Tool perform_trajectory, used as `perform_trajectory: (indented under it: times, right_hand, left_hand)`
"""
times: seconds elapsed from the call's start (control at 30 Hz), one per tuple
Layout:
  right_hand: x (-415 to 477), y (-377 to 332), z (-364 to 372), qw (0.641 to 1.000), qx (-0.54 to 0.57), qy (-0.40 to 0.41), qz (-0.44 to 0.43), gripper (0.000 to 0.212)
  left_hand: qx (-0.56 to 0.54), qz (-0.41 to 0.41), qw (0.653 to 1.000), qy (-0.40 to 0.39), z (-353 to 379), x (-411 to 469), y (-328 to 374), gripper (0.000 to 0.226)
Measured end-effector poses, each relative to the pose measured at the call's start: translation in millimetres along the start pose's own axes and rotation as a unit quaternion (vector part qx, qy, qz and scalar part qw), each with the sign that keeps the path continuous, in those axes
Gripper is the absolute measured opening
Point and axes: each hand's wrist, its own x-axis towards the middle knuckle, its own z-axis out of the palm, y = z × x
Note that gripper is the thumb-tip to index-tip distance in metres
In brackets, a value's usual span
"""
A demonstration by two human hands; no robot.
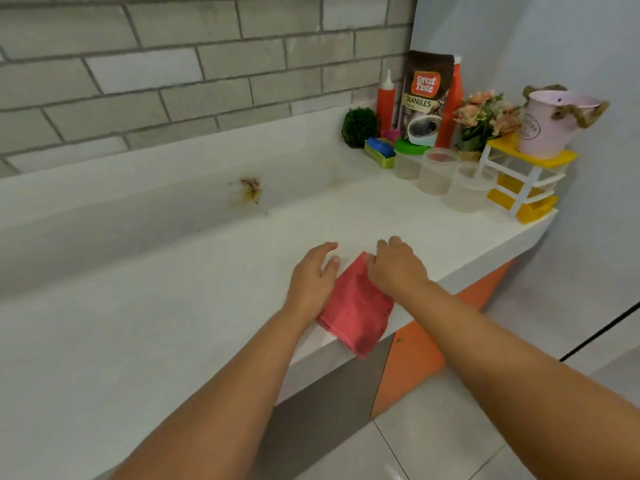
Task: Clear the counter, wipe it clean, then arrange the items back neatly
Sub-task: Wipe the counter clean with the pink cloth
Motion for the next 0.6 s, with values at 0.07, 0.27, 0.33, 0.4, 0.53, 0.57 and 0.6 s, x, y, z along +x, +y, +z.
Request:
perform_trajectory:
  times: [0.07,0.27,0.33,0.4,0.53,0.57,0.6]
  right_hand:
    - [-23,-28,22,0.999,-0.019,-0.025,0.010,0.067]
    - [14,-39,54,0.996,-0.075,0.048,-0.009,0.074]
    - [46,-32,47,0.994,-0.086,0.067,-0.018,0.071]
    - [76,-32,39,0.992,-0.098,0.075,-0.001,0.071]
    - [82,-83,52,0.993,-0.067,0.076,-0.054,0.073]
    - [67,-101,63,0.987,-0.058,0.090,-0.120,0.075]
    - [46,-116,73,0.975,-0.052,0.099,-0.190,0.077]
  left_hand:
    - [0.034,-0.012,0.998,0.052,-27,8,-24,0.033]
    - [0.151,-0.051,0.974,0.160,-114,32,-89,0.035]
    - [0.183,-0.062,0.963,0.189,-143,38,-109,0.036]
    - [0.215,-0.084,0.952,0.202,-169,45,-128,0.039]
    - [0.245,-0.130,0.940,0.197,-204,65,-158,0.041]
    - [0.248,-0.135,0.939,0.195,-210,72,-162,0.042]
    - [0.255,-0.142,0.938,0.188,-215,79,-164,0.043]
